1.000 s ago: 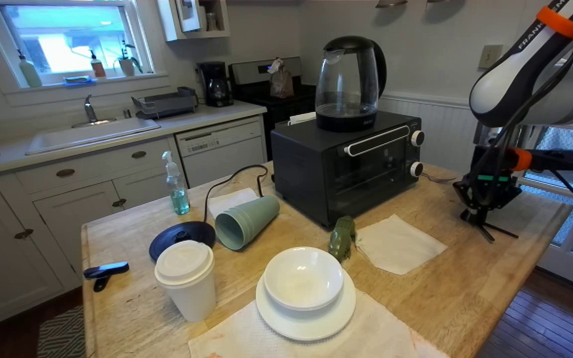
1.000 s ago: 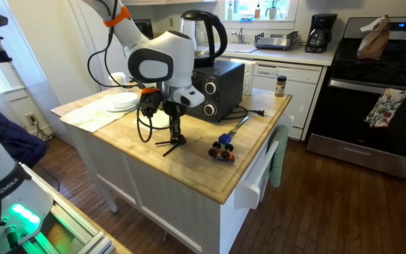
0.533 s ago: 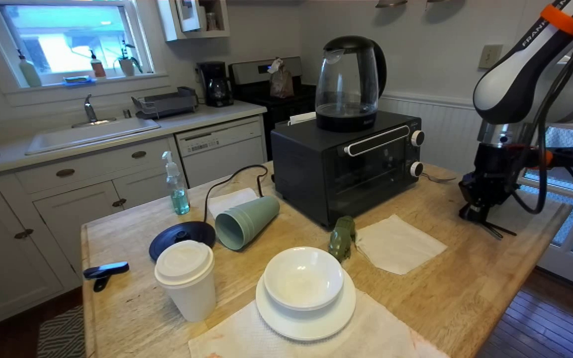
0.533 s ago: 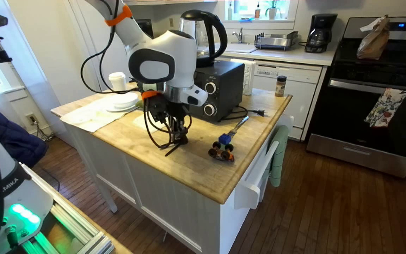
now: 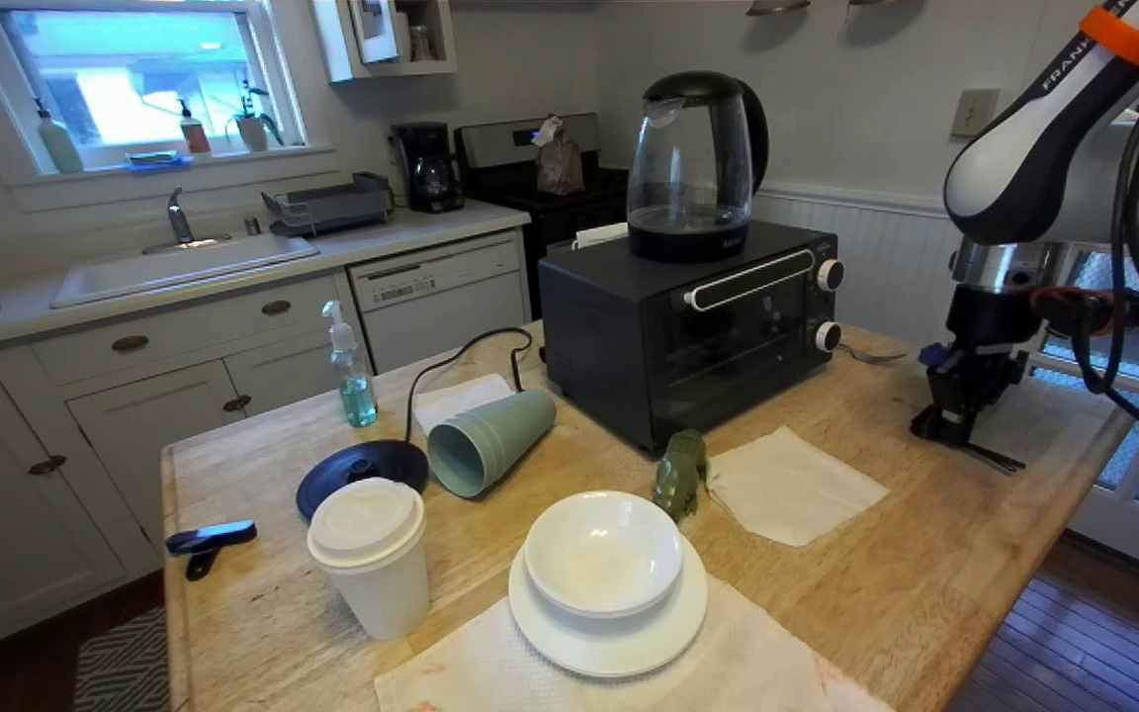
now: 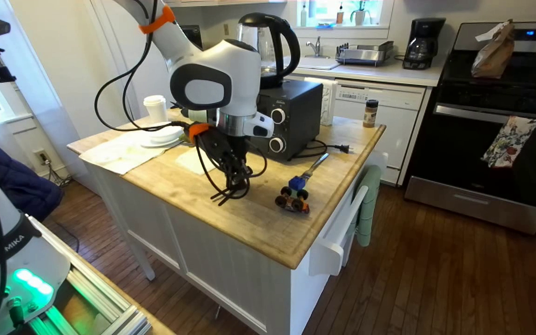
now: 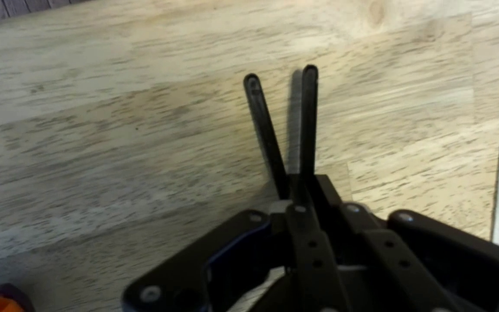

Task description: Stack the two black ladles together.

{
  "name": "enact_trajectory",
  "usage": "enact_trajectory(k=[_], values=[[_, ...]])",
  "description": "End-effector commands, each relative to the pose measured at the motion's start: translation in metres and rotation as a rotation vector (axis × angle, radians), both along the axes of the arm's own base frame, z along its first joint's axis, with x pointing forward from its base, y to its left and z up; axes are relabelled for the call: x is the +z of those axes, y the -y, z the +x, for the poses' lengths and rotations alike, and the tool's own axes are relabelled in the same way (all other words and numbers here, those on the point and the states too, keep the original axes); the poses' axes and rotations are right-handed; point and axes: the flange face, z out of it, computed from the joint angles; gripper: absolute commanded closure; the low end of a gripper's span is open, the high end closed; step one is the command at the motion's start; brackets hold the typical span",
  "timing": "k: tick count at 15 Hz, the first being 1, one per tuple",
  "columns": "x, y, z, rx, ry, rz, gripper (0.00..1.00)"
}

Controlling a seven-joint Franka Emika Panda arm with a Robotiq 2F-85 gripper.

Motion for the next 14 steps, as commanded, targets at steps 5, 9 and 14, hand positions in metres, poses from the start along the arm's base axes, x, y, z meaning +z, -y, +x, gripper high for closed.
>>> enact_trajectory(k=[5,9,14], values=[[0.001,0.004,0.0,0.115,-0.014,0.013,0.98],[0.002,0.008,-0.001,0.175,-0.026,0.013,0.98],[0.002,0.014,-0.001,0.256,-0.031,0.008,0.98]])
